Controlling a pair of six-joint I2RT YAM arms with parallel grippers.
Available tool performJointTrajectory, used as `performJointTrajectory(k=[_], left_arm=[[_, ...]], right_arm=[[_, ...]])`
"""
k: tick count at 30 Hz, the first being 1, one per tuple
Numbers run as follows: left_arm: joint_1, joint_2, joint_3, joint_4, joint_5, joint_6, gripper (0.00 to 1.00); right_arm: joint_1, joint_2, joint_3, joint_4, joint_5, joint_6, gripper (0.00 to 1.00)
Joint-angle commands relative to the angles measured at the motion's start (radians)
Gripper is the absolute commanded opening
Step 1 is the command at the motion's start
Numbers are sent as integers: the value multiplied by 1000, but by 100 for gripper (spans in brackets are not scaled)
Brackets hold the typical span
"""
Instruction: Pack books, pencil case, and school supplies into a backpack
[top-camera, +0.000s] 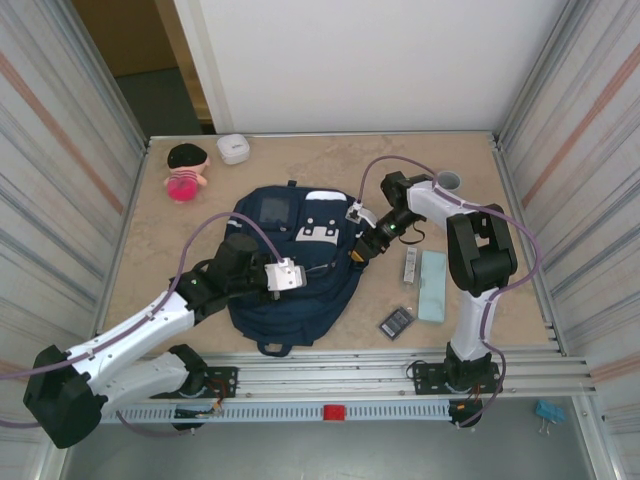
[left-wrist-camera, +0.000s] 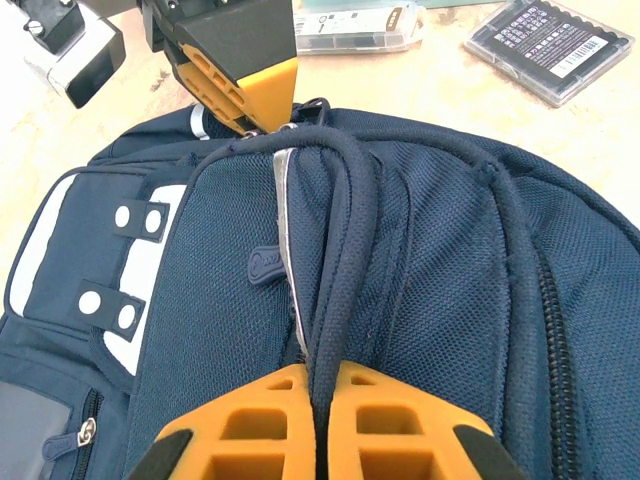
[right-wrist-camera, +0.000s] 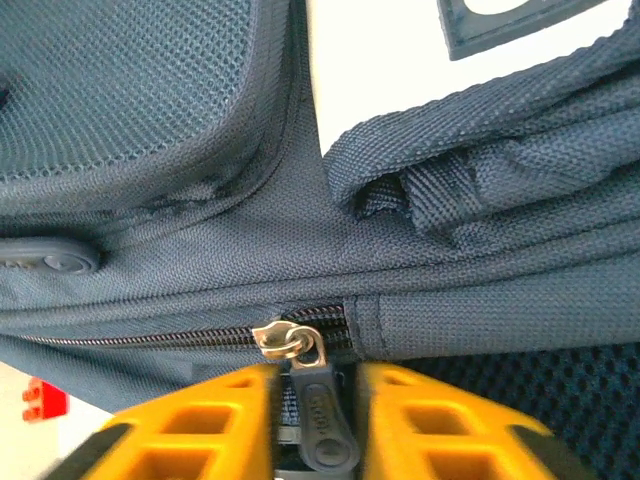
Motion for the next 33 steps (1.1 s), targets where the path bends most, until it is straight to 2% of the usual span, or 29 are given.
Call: performJointTrajectory(k=[1, 3, 5, 15, 19, 23, 27, 29, 31, 33], left_arm=[[6, -27, 43, 55, -10, -22, 0], [6, -24, 42, 57, -26, -25, 0], [7, -21, 42, 57, -46, -28, 0], [6, -26, 45, 81, -102, -78, 0], [3, -32, 53, 87, -89, -92, 0], [3, -39, 53, 104, -59, -91, 0], [3, -55, 47, 114, -41, -102, 0], [3, -61, 43, 118, -44, -106, 0], [3, -62, 44, 118, -57, -112, 0], [4, -60, 44, 112, -69, -116, 0]], right_arm=[[2, -50, -8, -21, -58, -8, 16], [2, -80, -24, -4, -67, 7, 6], [0, -102, -32, 2, -74, 16, 0], [14, -164, -87, 51, -75, 102, 0], [28, -194, -151, 140, -64, 180, 0], [30, -179, -163, 190, -50, 217, 13], [31, -160, -161, 209, -61, 221, 22], [32, -154, -160, 210, -73, 222, 21], [31, -159, -163, 210, -76, 222, 14], [29, -173, -174, 211, -79, 223, 16]])
